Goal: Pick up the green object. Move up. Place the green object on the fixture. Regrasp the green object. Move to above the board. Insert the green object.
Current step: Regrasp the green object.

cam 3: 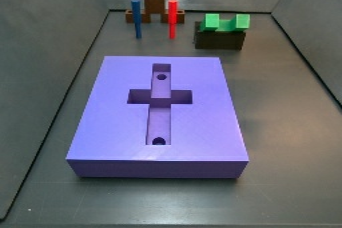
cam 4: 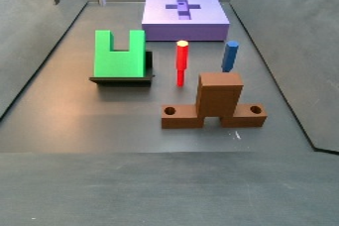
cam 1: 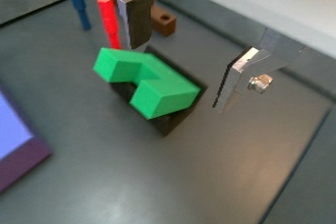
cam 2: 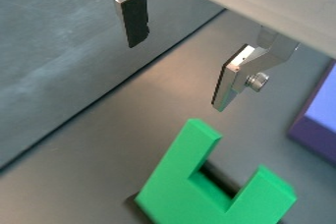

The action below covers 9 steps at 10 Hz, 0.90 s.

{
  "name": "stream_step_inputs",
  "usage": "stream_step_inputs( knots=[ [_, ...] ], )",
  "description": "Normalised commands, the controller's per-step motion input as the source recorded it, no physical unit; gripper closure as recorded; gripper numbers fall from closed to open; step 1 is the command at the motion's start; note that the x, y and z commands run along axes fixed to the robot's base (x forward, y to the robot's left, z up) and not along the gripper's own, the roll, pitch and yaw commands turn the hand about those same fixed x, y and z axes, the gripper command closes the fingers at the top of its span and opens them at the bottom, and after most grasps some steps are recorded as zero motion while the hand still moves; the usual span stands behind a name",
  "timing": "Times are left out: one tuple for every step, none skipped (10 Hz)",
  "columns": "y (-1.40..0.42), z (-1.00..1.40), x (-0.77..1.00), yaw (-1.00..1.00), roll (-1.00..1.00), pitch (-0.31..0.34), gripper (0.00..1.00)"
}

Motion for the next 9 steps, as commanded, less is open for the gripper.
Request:
stream_step_inputs(
  knots=[
    [-0.01,0.02,0.12,0.16,1.00,0.000,0.00],
    [-0.01,0.02,0.10,0.16,1.00,0.014,0.00],
    [-0.02,0.02,0.05,0.16,1.00,0.051,0.00],
    [-0.06,0.02,0.00,0.21,1.00,0.089,0.00],
    [-0.07,0.02,0.00,0.24,1.00,0.094,0.00],
    [-0.07,0.02,0.00,0.25,1.00,0.094,0.00],
    [-0.07,0.02,0.00,0.26,1.00,0.097,0.00],
    [-0.05,0.01,0.00,0.29,1.00,0.106,0.00],
    [-0.05,0.00,0.00,0.31,1.00,0.111,0.00]
  ],
)
